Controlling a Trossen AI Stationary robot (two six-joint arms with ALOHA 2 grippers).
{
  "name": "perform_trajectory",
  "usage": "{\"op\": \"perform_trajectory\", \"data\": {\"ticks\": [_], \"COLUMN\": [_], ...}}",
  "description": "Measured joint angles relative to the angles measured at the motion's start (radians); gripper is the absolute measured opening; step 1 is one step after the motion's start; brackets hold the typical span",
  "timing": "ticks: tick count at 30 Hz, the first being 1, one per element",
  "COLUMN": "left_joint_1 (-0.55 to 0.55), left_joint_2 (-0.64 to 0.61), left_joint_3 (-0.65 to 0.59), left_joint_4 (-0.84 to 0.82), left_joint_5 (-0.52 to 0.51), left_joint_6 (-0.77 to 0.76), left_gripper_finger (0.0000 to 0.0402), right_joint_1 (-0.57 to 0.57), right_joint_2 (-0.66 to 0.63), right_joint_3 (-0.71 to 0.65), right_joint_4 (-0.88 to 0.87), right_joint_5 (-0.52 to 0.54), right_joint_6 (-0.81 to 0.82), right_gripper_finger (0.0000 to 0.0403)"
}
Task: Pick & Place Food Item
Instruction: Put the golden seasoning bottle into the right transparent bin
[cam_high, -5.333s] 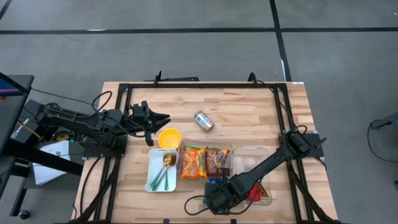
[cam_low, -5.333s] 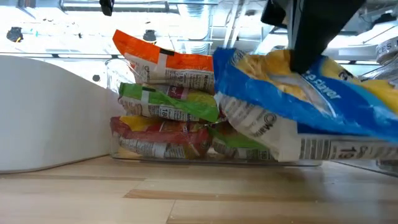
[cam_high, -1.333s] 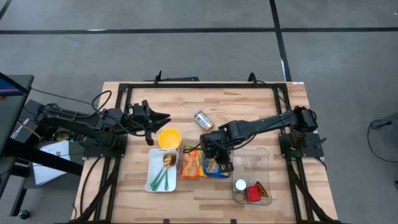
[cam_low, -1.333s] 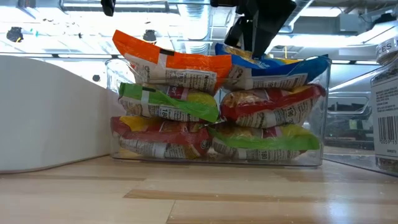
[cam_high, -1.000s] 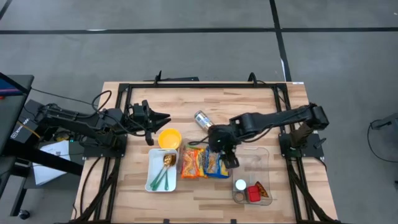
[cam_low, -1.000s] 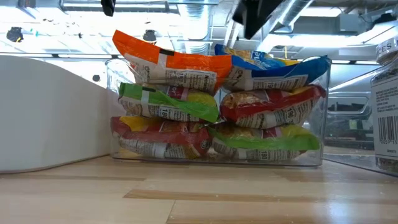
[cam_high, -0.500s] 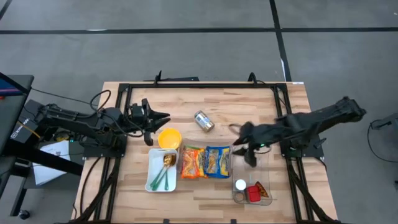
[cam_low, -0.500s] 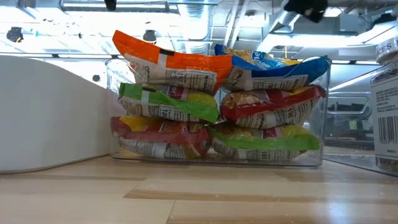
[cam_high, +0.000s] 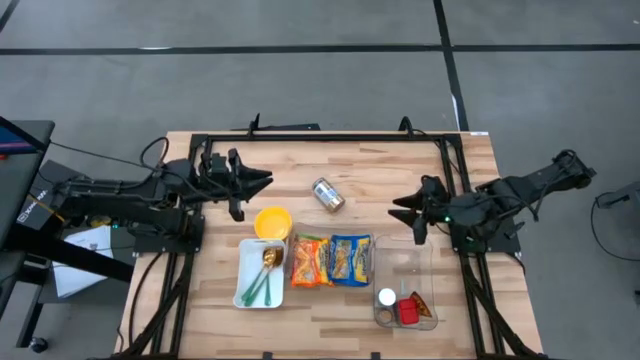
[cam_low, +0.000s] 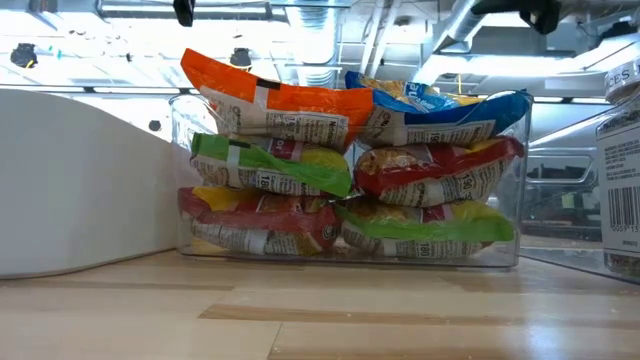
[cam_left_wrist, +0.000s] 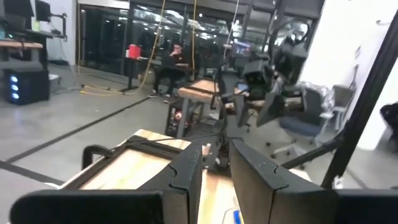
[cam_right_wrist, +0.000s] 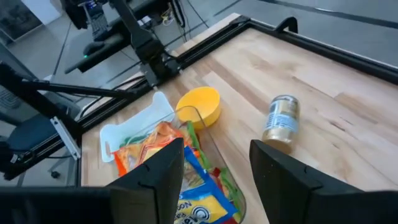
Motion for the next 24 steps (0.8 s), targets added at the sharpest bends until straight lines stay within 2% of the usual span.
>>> {"op": "perform_trajectory", "data": {"ticks": [10, 16, 24], "left_joint_1": [0.012, 0.012, 0.012], "left_joint_2": [0.0, 0.004, 0.004], "left_joint_3": [0.0, 0.0, 0.0], "left_joint_4": [0.007, 0.01, 0.009], "left_joint_5": [0.005, -0.059, -0.09], "left_joint_6": [-0.024, -0.007, 0.006], "left_gripper_finger": [0.0076, 0.0076, 0.0076], "right_joint_1": [-0.003, -0.001, -0.022], "right_joint_2": [0.016, 0.016, 0.015], "right_joint_3": [0.0, 0.0, 0.0], "right_joint_4": [0.012, 0.017, 0.019], "right_joint_5": [0.002, 0.002, 0.006], "right_joint_6": [-0.015, -0.01, -0.01], "right_gripper_finger": [0.0175, 0.0175, 0.0175]}}
